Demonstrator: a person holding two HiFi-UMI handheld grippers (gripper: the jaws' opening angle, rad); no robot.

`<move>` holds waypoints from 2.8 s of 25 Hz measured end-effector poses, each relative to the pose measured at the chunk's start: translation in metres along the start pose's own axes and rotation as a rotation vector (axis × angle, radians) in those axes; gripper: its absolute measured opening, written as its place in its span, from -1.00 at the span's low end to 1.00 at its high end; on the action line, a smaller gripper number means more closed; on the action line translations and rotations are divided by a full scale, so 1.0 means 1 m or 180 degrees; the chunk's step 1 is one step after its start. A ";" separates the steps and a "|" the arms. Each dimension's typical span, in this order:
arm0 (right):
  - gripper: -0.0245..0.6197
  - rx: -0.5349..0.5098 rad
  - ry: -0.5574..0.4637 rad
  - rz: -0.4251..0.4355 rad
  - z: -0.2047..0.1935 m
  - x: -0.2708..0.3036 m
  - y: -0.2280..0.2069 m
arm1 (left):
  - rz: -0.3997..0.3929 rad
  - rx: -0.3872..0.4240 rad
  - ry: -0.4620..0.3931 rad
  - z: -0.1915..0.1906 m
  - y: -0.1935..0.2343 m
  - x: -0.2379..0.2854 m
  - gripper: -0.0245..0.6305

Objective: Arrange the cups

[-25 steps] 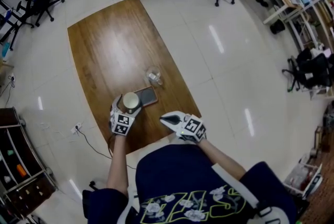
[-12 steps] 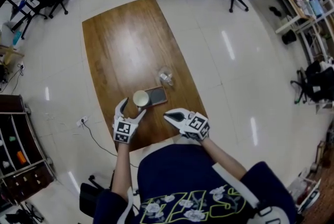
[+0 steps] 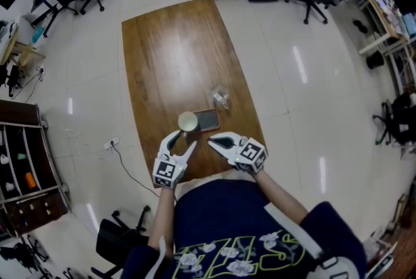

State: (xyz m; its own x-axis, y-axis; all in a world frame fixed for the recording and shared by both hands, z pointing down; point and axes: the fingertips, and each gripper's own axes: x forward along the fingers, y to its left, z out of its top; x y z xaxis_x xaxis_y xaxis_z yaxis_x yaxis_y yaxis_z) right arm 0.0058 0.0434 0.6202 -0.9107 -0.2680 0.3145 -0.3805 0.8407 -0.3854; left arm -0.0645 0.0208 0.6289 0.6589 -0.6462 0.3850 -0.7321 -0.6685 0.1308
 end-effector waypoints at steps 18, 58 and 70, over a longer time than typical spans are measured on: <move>-0.94 0.0126 -0.0090 0.0019 0.011 0.004 -0.004 | -0.0253 -0.0209 0.0095 -0.016 -0.024 -0.007 -0.92; -0.94 0.0209 -0.0155 -0.0064 0.017 0.005 -0.013 | -0.0505 -0.0268 -0.0124 -0.006 -0.032 0.000 -0.92; -0.89 -0.0148 -0.0179 -0.0299 0.016 -0.002 -0.047 | -0.0548 -0.0036 0.0028 -0.010 -0.045 0.003 -0.92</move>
State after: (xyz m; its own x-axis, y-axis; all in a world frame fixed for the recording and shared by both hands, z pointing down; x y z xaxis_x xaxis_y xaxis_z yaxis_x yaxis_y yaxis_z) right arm 0.0229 -0.0034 0.6235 -0.8794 -0.3714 0.2977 -0.4578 0.8312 -0.3153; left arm -0.0312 0.0525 0.6333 0.7732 -0.5194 0.3639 -0.6106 -0.7648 0.2058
